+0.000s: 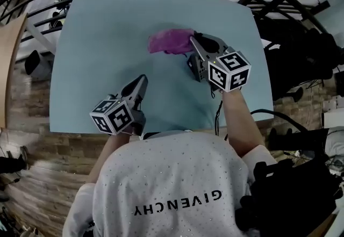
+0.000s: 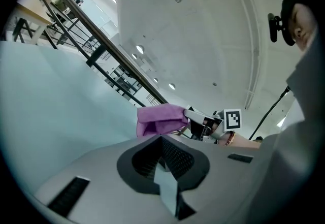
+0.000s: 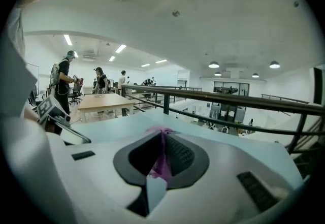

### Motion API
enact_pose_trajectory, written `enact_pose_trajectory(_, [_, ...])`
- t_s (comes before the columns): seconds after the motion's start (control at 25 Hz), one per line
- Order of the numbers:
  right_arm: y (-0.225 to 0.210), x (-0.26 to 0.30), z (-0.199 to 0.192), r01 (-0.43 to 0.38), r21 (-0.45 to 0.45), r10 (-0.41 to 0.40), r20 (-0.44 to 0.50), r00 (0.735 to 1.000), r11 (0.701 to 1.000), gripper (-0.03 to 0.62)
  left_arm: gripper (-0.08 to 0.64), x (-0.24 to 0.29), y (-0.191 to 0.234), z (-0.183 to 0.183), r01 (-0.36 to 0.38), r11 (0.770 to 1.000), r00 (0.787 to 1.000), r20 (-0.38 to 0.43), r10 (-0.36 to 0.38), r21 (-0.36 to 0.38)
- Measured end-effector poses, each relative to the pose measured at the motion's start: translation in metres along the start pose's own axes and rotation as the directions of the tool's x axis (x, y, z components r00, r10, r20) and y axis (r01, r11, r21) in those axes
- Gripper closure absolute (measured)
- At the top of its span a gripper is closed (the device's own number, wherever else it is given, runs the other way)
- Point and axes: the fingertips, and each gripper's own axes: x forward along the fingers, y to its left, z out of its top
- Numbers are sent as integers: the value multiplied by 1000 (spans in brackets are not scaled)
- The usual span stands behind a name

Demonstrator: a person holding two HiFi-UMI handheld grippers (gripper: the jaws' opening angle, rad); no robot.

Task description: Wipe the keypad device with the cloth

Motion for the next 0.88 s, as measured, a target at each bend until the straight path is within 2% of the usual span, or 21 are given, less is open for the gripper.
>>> enact_pose_trajectory(0.2, [-30,5,-65,47,54,-38,-161,986,997,566,560,-3,4,-9,-53,998,998,26,54,-17])
enact_pose_trajectory(0.32, [-44,4,-93,56,71,-38,-226,973,996,566,560,-2,0,-24,-89,996,996,23,89,-30])
enact_pose_trajectory(0.6, [-76,-2,-125,23,125,12,-269,963,992,565,560,12,-15,-39,-150,987,986,59,153,-57])
enact_pose_trajectory(0.88, [-119,-14,-136,34,178,11,-244,970,983,565,560,26,-39,-49,-202,978,973,109,206,-46])
